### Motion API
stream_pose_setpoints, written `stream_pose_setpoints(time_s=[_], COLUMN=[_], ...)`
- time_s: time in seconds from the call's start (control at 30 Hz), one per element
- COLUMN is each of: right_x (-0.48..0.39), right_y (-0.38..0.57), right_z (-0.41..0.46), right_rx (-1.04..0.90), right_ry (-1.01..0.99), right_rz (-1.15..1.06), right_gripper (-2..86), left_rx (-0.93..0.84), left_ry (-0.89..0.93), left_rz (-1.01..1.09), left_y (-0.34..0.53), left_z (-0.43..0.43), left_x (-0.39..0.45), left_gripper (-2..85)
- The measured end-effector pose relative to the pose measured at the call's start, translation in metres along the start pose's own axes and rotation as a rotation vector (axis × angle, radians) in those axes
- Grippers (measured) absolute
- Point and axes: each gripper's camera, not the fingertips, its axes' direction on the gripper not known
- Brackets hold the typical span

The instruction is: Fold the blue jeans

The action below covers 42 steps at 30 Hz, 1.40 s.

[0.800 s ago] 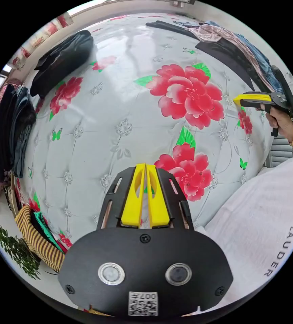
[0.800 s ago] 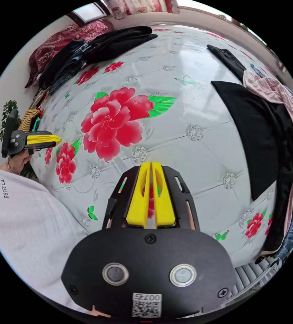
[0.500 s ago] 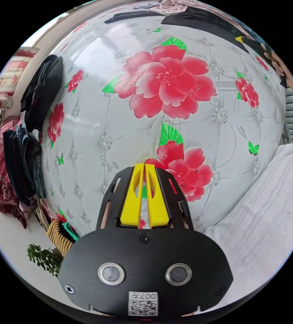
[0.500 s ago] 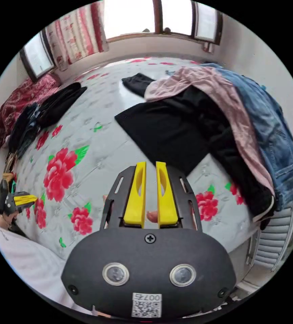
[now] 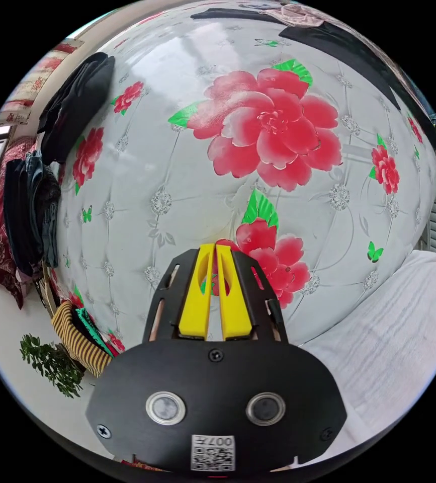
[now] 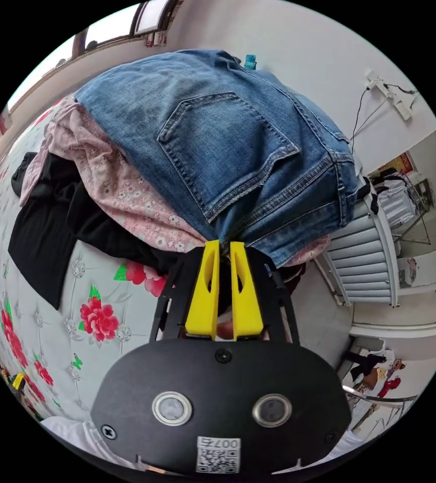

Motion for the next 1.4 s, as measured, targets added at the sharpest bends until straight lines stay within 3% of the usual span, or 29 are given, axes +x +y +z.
stream_pose_setpoints(time_s=[0.1,0.23,0.4,0.47,0.6,0.67,0.83,0.97,1.13,1.3,1.4], right_x=[-0.005,0.027,0.016,-0.025,-0.137,-0.205,-0.334,-0.425,-0.45,-0.416,-0.383], right_y=[0.012,0.036,0.068,0.085,0.132,0.167,0.249,0.344,0.337,0.265,0.199], right_z=[-0.032,-0.122,-0.198,-0.22,-0.254,-0.279,-0.352,-0.404,-0.367,-0.27,-0.228], right_rx=[0.093,0.338,0.466,0.441,0.397,0.38,0.232,0.076,-0.031,0.046,0.091], right_ry=[0.004,-0.301,-0.59,-0.787,-0.888,-1.03,-1.451,-1.538,-1.505,-1.159,-0.981], right_rz=[-0.09,-0.057,-0.201,-0.371,-0.71,-0.926,-1.421,-1.831,-1.65,-1.257,-0.998], right_gripper=[1.2,0.2,0.0,0.0,-0.1,0.0,0.3,1.1,3.6,5.5,6.1], left_rx=[0.032,0.092,0.277,0.351,0.485,0.539,0.669,0.666,0.575,0.58,0.614], left_ry=[0.037,0.182,0.318,0.358,0.473,0.525,0.597,0.535,0.452,0.44,0.469], left_rz=[-0.088,-0.11,-0.121,-0.121,-0.17,-0.222,-0.456,-0.691,-1.069,-1.249,-1.228], left_y=[0.01,0.034,0.077,0.094,0.139,0.163,0.258,0.332,0.456,0.539,0.555], left_z=[0.003,0.002,-0.016,-0.024,-0.035,-0.035,-0.014,0.015,0.068,0.099,0.1], left_x=[-0.015,-0.023,-0.032,-0.041,-0.079,-0.101,-0.174,-0.221,-0.266,-0.264,-0.256], left_gripper=[-0.9,-0.8,0.6,2.2,5.0,5.2,5.0,2.8,-0.7,-0.4,1.5])
